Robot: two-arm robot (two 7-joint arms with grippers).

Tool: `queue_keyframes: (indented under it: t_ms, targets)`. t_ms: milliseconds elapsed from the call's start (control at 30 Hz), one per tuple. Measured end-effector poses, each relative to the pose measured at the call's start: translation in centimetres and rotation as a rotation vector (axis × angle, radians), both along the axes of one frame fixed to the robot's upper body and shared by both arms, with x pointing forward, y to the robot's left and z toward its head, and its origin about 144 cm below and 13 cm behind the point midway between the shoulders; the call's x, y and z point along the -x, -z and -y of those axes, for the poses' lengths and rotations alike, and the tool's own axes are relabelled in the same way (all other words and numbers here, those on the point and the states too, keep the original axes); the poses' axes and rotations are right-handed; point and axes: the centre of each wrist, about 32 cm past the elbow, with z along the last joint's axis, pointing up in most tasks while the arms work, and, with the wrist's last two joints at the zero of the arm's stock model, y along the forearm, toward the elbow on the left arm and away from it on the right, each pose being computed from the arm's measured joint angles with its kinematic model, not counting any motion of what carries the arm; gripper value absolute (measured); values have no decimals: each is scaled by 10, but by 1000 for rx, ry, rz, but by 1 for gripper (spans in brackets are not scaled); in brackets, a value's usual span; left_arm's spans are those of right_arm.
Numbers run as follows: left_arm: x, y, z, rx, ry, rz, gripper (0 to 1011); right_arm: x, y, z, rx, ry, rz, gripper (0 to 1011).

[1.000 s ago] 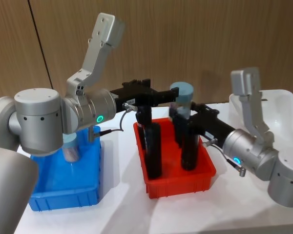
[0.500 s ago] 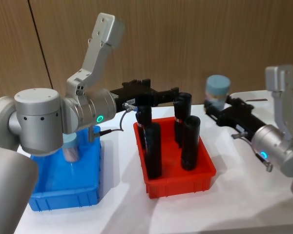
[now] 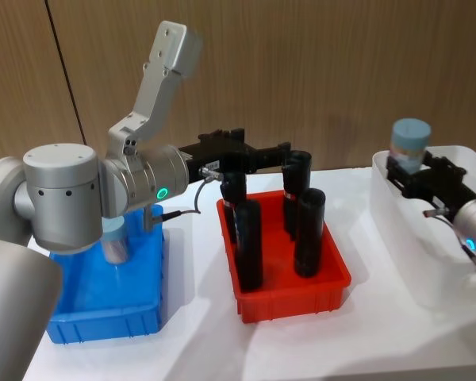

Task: Pick the cotton swabs from the blue box and place them into the white box.

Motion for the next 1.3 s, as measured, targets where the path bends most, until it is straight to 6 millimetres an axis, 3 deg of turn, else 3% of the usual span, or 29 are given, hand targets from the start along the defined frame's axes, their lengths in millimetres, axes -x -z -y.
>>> queue_keyframes:
  t_ms: [833,1300]
  targets:
    - [0,0,0,0,0,0,1004,-21,25,54,99,130,-190,639]
    - [0,0,0,0,0,0,1004,-24,31,64,102,134,-201,1000]
